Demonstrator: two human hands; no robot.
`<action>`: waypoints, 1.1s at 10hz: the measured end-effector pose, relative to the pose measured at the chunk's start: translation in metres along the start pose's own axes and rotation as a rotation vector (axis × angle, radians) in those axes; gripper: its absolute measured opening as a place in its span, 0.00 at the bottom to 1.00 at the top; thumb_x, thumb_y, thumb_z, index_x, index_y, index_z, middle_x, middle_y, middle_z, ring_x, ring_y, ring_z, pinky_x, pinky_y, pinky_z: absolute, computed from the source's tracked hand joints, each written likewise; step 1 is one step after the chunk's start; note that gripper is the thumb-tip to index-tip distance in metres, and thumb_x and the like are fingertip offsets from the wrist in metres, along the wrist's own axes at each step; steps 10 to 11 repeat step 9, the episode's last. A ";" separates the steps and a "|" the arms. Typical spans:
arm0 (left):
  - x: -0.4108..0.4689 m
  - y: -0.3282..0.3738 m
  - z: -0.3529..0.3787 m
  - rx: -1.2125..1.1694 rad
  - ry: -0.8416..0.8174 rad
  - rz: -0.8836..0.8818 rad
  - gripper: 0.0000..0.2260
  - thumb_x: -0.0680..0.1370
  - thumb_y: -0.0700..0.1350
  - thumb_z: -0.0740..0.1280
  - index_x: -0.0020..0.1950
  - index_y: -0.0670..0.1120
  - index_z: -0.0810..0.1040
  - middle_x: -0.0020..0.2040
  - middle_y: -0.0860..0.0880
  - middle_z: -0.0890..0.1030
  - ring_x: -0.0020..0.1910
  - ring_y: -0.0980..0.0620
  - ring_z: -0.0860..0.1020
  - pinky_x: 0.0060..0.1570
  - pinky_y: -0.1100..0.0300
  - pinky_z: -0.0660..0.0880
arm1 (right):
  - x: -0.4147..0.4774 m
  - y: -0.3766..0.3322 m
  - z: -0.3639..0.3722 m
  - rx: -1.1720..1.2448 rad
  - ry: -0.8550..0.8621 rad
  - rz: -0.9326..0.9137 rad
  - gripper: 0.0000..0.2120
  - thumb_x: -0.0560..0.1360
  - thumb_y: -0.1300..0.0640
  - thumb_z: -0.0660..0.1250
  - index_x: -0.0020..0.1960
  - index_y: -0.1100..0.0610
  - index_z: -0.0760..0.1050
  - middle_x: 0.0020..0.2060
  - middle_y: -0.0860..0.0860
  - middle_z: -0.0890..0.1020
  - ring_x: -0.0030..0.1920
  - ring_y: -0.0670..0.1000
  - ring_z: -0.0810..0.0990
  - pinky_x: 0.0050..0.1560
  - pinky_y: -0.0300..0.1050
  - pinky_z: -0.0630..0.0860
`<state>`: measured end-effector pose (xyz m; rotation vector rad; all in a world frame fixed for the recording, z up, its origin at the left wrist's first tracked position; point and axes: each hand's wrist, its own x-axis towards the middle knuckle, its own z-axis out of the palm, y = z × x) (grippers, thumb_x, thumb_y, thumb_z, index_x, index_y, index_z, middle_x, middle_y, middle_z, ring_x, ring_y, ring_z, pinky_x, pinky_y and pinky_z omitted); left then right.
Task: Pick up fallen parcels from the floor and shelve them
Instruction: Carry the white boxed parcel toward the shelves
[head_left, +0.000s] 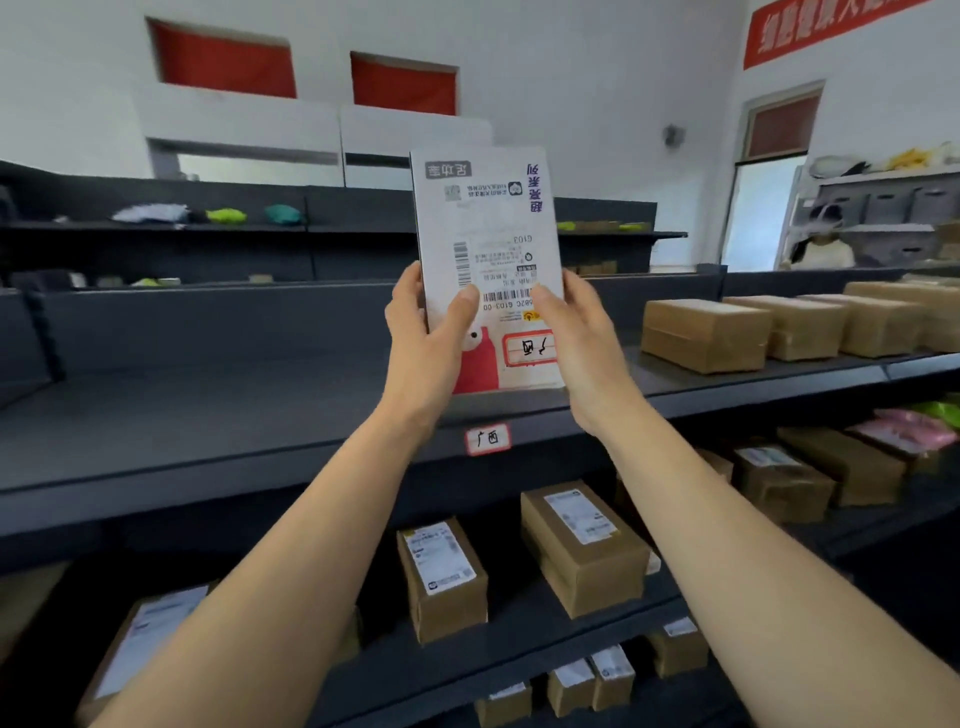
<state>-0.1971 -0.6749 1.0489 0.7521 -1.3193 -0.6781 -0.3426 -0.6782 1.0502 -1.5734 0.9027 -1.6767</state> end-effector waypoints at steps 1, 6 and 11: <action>0.018 0.000 0.005 0.096 0.022 -0.159 0.28 0.72 0.59 0.65 0.71 0.55 0.66 0.69 0.49 0.66 0.66 0.46 0.73 0.61 0.46 0.75 | 0.027 0.006 -0.006 -0.036 -0.066 0.070 0.17 0.79 0.49 0.65 0.66 0.51 0.70 0.54 0.45 0.83 0.46 0.38 0.85 0.36 0.32 0.79; 0.056 -0.024 0.009 0.197 0.144 -0.381 0.07 0.78 0.52 0.65 0.49 0.53 0.68 0.47 0.49 0.81 0.32 0.57 0.83 0.22 0.65 0.75 | 0.084 0.036 0.007 -0.172 -0.207 0.304 0.37 0.74 0.33 0.58 0.75 0.54 0.63 0.67 0.53 0.76 0.63 0.55 0.76 0.61 0.56 0.73; 0.063 -0.031 0.005 0.241 0.137 -0.378 0.28 0.77 0.54 0.64 0.73 0.47 0.61 0.46 0.52 0.81 0.41 0.54 0.82 0.28 0.62 0.77 | 0.093 0.045 0.016 -0.138 -0.167 0.315 0.26 0.78 0.34 0.50 0.63 0.52 0.70 0.53 0.55 0.83 0.53 0.55 0.82 0.58 0.57 0.77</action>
